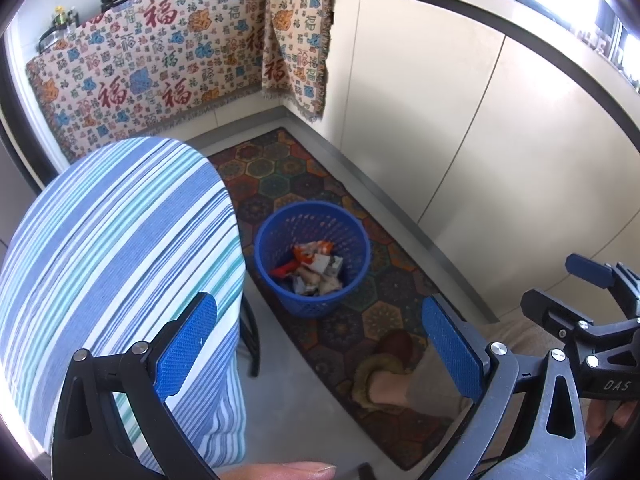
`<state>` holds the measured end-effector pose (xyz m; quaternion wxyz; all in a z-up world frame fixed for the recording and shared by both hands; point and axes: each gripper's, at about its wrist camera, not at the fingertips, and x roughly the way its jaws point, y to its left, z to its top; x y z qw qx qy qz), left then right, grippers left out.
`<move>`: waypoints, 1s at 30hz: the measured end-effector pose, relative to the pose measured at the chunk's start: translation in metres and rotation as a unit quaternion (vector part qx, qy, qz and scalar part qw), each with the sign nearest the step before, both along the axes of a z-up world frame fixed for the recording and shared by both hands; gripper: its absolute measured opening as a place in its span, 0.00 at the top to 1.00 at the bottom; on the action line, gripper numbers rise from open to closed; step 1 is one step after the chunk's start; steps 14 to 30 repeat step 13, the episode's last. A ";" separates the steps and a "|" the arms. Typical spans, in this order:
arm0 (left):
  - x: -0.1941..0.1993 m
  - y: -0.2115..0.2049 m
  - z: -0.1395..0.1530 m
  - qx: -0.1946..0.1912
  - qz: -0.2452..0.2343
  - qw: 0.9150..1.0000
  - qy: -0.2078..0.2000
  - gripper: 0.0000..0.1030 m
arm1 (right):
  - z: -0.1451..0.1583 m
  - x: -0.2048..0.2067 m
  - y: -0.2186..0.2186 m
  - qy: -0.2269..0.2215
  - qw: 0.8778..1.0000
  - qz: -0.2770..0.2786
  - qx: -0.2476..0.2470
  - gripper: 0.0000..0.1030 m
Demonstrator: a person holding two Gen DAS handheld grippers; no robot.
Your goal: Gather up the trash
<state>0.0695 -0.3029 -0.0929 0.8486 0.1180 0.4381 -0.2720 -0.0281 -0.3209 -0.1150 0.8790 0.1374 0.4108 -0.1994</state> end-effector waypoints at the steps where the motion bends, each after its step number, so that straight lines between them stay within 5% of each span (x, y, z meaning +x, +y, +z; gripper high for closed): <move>1: 0.000 0.000 -0.001 0.000 -0.001 1.000 0.000 0.01 | -0.001 0.000 -0.001 0.000 1.000 0.000 0.000 0.00; 30: 0.000 0.002 -0.004 0.000 -0.002 1.000 -0.003 0.02 | -0.003 0.001 -0.006 0.004 1.000 -0.005 0.003 0.00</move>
